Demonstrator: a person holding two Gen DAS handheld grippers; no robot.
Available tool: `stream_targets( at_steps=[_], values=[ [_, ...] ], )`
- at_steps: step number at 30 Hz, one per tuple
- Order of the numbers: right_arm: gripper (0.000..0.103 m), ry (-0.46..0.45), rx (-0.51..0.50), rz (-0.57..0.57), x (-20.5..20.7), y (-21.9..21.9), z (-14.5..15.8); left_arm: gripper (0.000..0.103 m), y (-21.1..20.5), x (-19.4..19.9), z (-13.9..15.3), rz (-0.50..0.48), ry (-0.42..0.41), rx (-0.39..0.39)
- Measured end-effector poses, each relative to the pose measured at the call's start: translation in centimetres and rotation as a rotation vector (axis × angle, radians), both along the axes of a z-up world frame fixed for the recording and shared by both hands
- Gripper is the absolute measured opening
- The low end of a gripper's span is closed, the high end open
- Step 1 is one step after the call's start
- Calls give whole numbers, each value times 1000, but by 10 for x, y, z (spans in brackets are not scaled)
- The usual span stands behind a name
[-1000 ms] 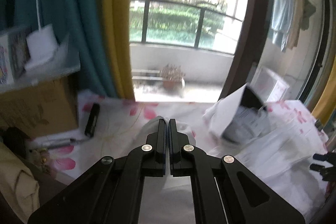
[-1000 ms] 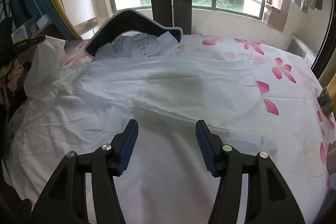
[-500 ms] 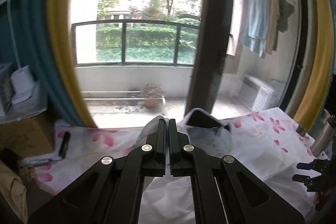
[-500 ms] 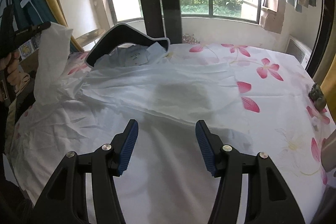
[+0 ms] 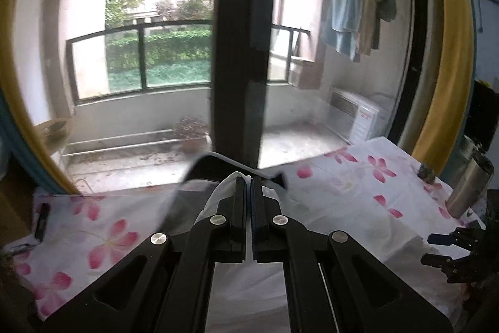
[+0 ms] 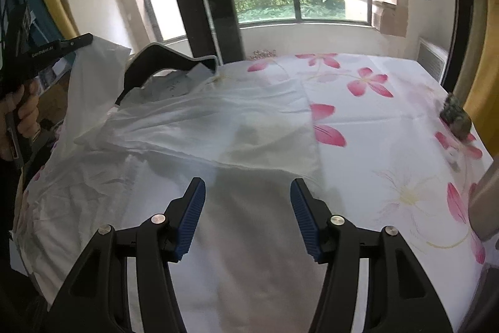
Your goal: Fold large clothes
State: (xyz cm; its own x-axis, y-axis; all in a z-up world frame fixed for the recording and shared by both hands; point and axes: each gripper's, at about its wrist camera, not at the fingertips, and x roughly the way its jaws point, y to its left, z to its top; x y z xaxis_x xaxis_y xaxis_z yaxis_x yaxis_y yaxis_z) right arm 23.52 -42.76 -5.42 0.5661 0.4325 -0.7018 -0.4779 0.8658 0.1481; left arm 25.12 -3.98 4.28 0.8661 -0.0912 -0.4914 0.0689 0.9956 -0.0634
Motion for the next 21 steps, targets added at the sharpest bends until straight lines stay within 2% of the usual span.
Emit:
stream_targets(
  at_steps=[6,9,13,16,20,21],
  values=[
    [57,15,-6,-39,3,-21,-5,2,-37,16,-22,-87,58,-14],
    [57,21,-10,-61,3,-30,-6,2,-56,20,-38,-162,105,-45],
    [57,31,-15,-85,2,-38,-8,2,-82,19,-68,-277,204,-85],
    [57,44,-9,-102,-1,-43,-12,3,-96,15,-88,-335,277,-85],
    [57,64,-10,-118,-3,-44,-16,35,-105,1,-103,-391,328,-70],
    [57,67,-12,-116,-4,-42,-16,35,-104,-3,-104,-397,332,-70]
  ],
)
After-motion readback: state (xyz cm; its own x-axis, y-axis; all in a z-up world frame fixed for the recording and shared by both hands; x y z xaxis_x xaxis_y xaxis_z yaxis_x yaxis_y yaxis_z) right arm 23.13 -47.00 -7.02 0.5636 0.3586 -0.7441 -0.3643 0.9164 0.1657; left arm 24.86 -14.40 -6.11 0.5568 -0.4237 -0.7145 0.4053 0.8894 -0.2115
